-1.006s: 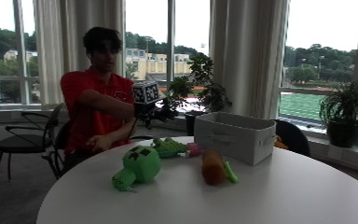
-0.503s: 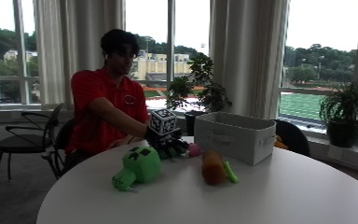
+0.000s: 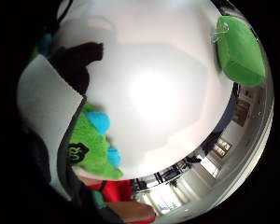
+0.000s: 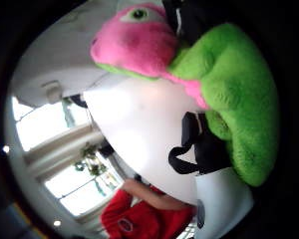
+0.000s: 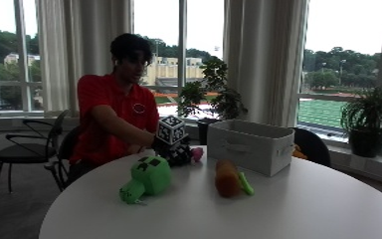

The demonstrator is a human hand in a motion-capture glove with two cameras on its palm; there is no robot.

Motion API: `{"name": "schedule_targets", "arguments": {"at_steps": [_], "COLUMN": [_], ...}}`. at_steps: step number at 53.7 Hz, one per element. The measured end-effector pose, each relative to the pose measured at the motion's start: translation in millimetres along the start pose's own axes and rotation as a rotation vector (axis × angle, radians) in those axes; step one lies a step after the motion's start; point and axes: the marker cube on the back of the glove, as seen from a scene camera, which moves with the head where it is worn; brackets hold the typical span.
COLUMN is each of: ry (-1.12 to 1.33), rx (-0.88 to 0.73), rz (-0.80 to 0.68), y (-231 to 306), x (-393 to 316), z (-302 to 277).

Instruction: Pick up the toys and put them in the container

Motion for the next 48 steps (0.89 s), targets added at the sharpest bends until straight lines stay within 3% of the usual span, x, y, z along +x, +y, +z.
{"name": "schedule_targets", "arguments": {"at_steps": [13,32,40,48], "ry": [0.043,-0.049,-0.018,-0.04], "rx": [0.184,0.23,0.287,0.339], "rz": [0.041,0.23,0.247,0.274], "y": [-9,-2,-7,-23], "x": [0,46,49,8], "z": [-13,-80,-133,-207]}}
